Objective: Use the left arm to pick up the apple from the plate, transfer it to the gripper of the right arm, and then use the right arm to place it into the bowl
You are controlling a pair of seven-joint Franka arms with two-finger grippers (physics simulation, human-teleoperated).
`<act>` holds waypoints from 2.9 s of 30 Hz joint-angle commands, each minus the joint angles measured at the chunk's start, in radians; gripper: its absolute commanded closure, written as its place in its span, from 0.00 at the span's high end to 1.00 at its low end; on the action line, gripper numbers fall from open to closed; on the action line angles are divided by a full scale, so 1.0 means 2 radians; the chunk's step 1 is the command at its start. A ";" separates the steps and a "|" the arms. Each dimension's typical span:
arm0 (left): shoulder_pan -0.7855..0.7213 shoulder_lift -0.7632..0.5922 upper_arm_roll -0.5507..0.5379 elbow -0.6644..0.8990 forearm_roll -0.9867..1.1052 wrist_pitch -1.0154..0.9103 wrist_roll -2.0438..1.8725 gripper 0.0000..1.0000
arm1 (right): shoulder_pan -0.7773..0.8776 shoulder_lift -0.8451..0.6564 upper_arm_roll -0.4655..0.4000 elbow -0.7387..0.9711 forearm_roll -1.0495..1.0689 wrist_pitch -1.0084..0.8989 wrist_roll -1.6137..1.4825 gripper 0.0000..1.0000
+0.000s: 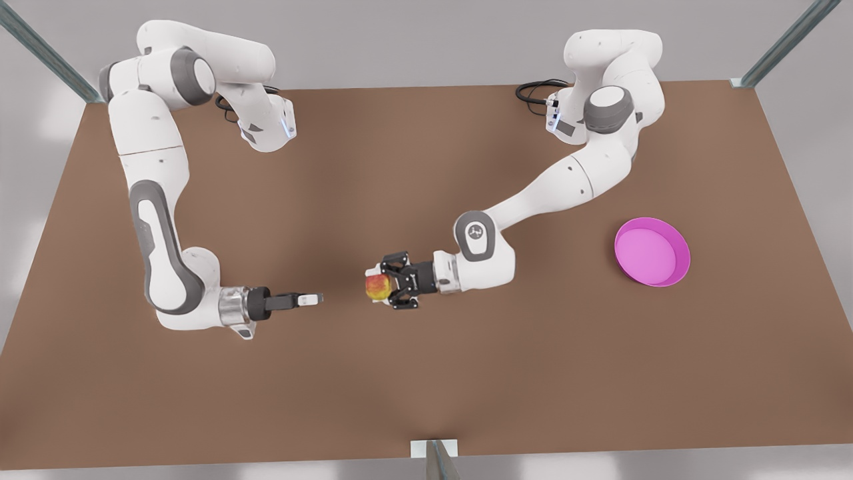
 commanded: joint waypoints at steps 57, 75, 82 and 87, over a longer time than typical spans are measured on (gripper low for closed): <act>-0.033 0.024 0.006 0.038 -0.034 -0.008 0.348 0.64 | 0.017 0.005 0.050 -0.025 0.000 0.050 0.002 1.00; -0.034 0.024 0.011 0.038 -0.035 -0.008 0.348 0.64 | 0.051 0.007 0.054 -0.025 0.006 0.064 0.001 0.69; -0.038 0.022 0.011 0.037 -0.049 -0.003 0.347 0.99 | 0.050 0.007 0.054 -0.025 0.006 0.064 0.001 0.69; -0.036 0.021 0.012 0.036 -0.049 -0.003 0.347 0.99 | 0.046 0.007 0.054 -0.035 -0.007 0.060 -0.002 0.69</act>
